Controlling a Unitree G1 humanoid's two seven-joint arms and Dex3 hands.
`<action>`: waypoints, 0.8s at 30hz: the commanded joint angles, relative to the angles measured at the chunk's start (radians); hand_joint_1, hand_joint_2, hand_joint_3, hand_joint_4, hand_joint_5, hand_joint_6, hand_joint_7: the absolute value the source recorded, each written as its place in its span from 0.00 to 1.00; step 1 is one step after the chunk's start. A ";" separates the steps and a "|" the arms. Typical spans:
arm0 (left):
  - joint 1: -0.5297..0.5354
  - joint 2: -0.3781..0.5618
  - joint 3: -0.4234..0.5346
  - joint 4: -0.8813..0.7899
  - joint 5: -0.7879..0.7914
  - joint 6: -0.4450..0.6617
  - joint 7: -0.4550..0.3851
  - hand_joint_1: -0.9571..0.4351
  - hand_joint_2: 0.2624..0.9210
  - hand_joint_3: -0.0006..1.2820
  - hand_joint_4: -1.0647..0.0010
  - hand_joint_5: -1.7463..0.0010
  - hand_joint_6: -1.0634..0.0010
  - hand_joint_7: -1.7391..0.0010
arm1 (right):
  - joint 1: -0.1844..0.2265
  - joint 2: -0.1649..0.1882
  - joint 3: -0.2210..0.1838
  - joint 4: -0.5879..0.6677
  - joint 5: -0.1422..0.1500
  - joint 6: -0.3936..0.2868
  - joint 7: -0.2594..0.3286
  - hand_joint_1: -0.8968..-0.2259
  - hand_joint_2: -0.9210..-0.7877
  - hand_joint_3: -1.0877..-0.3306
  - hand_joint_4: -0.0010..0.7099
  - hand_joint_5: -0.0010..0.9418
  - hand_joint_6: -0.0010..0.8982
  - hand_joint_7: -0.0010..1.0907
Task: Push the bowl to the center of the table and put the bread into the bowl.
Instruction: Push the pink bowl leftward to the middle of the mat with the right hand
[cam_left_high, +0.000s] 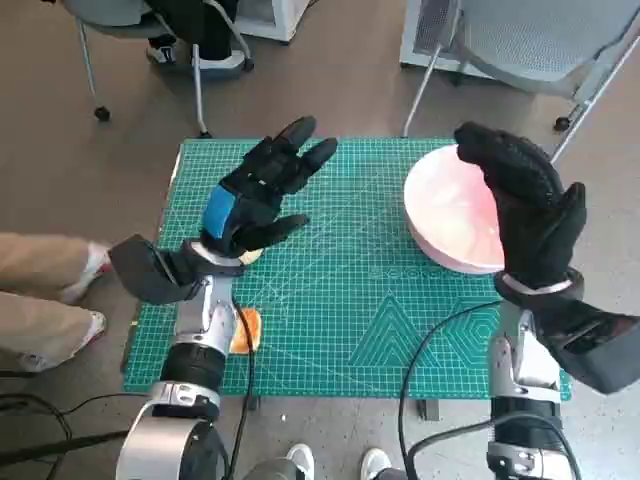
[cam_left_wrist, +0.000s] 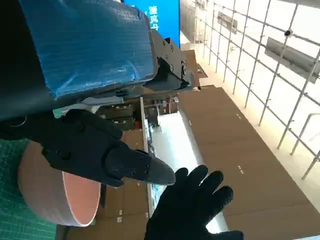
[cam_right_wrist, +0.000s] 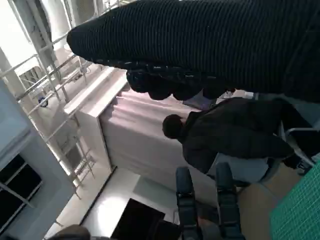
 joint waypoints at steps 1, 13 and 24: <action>-0.015 -0.009 0.010 0.002 -0.012 -0.014 -0.007 0.37 1.00 0.05 0.69 1.00 0.61 0.98 | 0.013 -0.001 -0.002 0.004 0.006 0.009 0.005 0.36 0.00 0.52 0.33 0.00 0.17 0.33; -0.019 -0.021 0.021 0.015 -0.009 -0.040 -0.003 0.35 1.00 0.08 0.85 1.00 0.71 1.00 | 0.016 -0.002 -0.001 0.006 0.011 0.014 0.011 0.37 0.00 0.52 0.33 0.00 0.17 0.33; -0.027 -0.026 0.031 0.028 -0.008 -0.067 -0.007 0.33 1.00 0.09 0.94 1.00 0.79 1.00 | 0.019 -0.004 0.000 -0.007 0.019 0.028 0.015 0.37 0.00 0.52 0.32 0.00 0.17 0.33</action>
